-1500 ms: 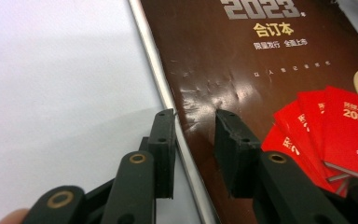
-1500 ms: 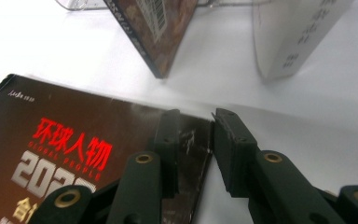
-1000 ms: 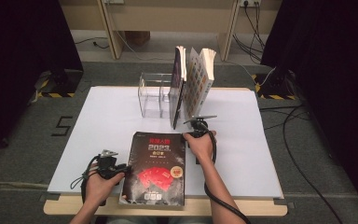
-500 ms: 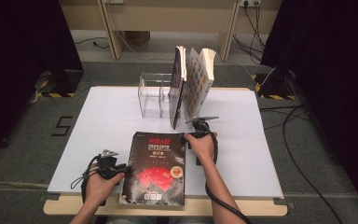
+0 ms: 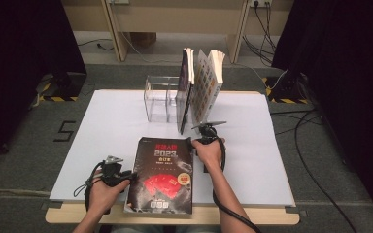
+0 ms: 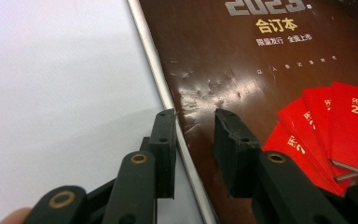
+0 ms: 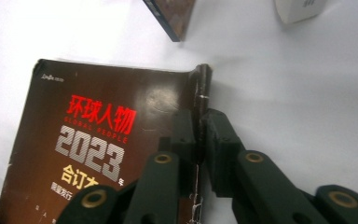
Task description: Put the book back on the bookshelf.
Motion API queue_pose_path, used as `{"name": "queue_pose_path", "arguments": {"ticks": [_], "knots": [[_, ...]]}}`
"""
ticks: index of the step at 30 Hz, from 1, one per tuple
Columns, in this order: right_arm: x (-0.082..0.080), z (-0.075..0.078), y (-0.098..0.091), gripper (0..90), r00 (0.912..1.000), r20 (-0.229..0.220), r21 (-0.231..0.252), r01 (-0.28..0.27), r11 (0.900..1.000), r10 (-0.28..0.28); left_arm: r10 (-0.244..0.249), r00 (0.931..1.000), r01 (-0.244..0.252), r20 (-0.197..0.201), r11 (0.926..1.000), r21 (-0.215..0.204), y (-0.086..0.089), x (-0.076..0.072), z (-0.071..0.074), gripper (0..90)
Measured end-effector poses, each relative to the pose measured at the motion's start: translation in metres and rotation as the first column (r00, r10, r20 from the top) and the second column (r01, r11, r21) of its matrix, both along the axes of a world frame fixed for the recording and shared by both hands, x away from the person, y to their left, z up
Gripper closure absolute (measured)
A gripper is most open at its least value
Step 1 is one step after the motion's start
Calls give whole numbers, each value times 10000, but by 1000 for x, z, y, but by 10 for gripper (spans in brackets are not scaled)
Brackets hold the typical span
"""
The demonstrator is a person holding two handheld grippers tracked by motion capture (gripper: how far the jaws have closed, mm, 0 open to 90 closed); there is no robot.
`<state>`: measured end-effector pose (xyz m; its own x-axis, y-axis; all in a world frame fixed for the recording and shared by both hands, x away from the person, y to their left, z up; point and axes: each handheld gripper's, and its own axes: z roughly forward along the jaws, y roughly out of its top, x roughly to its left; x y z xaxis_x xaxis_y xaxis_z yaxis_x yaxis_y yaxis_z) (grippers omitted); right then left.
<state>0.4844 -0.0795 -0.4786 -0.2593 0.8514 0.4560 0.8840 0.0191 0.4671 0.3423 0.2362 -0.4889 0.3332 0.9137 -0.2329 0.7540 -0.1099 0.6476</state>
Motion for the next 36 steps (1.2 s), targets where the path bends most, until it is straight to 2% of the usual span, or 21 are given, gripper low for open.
{"name": "queue_pose_path", "arguments": {"ticks": [10, 17, 20, 26, 30, 32, 36], "knots": [[-11, 17, 4, 881, 9968, 803, 191, -11, 9998, -4, -125, 9999, 126, 41, 9994, -317, 3, 1, 1, 654], [-24, 37, 11, 882, 9892, 1468, 343, -102, 9994, 51, 255, 9978, -217, 612, 9979, -611, 9, 0, 14, 600], [-30, 45, 15, 882, 9831, 1830, 336, -159, 9993, 95, 379, 9957, -313, 841, 9964, -782, 13, -1, 19, 581], [-42, 59, 24, 882, 9644, 2638, 289, -253, 9993, 168, 471, 9921, -367, 1166, 9952, -902, 14, -4, 28, 571], [-47, 73, 31, 883, 9467, 3219, 306, -256, 9992, 144, 465, 9897, -331, 1351, 9945, -999, 13, -5, 33, 567], [-48, 78, 32, 883, 9426, 3336, 370, -246, 9990, 108, 478, 9886, -332, 1426, 9941, -1029, 13, -6, 35, 567], [-51, 90, 34, 883, 9260, 3775, 394, -226, 9990, 61, 491, 9866, -324, 1557, 9937, -1077, 13, -7, 38, 567]]}}
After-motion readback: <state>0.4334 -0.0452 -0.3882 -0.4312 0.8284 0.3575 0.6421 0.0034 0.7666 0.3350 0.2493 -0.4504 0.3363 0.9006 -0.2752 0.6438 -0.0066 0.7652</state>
